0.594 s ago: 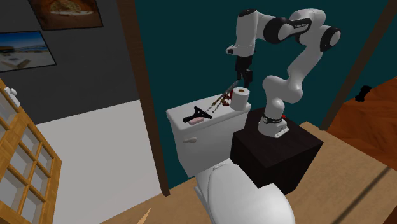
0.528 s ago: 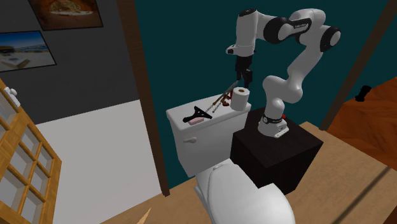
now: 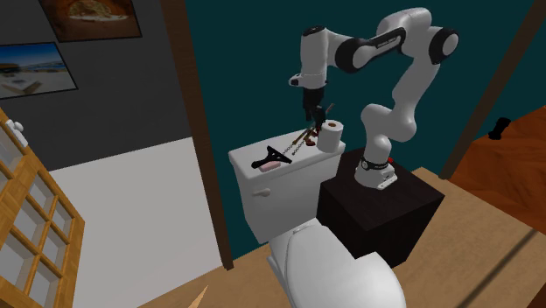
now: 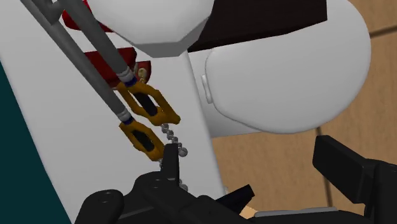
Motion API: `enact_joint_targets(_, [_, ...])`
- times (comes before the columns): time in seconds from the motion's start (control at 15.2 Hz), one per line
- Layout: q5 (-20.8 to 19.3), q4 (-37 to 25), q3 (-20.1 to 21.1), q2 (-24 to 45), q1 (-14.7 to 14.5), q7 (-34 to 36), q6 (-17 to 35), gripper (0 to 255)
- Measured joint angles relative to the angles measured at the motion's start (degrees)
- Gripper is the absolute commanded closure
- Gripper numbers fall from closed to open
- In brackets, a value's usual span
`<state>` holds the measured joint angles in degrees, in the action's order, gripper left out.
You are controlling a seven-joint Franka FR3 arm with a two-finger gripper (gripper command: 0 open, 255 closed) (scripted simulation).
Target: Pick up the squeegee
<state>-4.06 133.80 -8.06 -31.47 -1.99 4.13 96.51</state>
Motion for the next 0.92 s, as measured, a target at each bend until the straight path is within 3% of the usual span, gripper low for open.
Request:
enact_joint_targets(0.46, [3.1, -6.1, -3.7, 14.9, -1.4, -6.7, 10.1, 0])
enact_joint_targets(0.92, [9.0, -17.0, -6.1, 30.5, -1.9, -14.8, 15.2, 0])
